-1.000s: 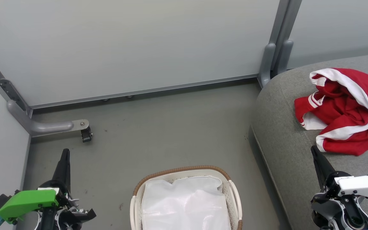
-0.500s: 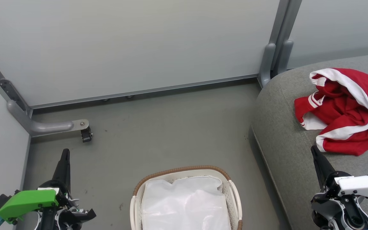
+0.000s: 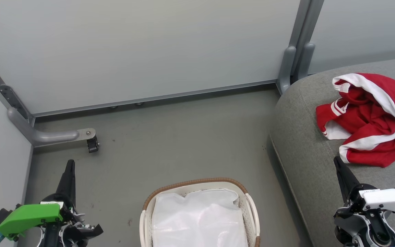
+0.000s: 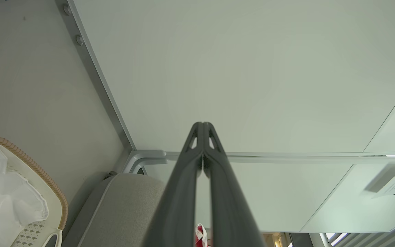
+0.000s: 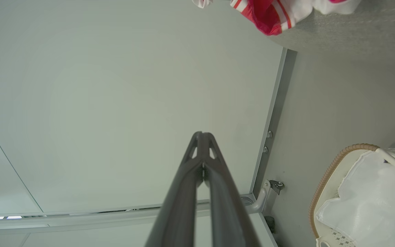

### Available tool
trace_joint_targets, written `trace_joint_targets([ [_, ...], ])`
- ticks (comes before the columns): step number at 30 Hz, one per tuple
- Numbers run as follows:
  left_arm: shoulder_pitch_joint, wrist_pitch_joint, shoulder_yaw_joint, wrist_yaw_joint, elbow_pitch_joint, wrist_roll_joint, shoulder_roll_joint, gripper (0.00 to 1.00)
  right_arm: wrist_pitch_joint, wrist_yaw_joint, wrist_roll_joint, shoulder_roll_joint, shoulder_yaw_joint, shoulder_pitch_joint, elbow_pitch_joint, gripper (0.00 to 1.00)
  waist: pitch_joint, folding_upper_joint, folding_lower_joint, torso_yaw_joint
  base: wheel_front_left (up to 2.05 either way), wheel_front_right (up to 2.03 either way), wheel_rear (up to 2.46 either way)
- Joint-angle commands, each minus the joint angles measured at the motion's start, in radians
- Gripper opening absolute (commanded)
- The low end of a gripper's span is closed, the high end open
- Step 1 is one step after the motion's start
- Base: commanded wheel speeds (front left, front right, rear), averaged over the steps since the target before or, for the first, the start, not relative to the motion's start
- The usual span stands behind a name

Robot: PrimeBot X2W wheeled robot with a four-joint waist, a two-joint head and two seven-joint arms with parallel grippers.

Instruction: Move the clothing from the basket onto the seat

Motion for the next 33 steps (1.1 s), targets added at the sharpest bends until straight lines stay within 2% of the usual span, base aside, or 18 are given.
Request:
trace_joint_targets([
  [1,-0.013,0.004,0.002,-0.005,-0.002,-0.001,0.007,0.0,0.003,0.0,0.004,-0.006,-0.002,-0.008,-0.004,0.0,0.0,0.0,0.0,0.0,0.0,0.0,0.0],
  [33,-0.013,0.004,0.002,-0.005,-0.002,-0.001,0.007,0.0,0.003,0.0,0.004,-0.006,-0.002,-0.008,-0.004,0.0,0.0,0.0,0.0,0.0,0.0,0.0,0.0],
])
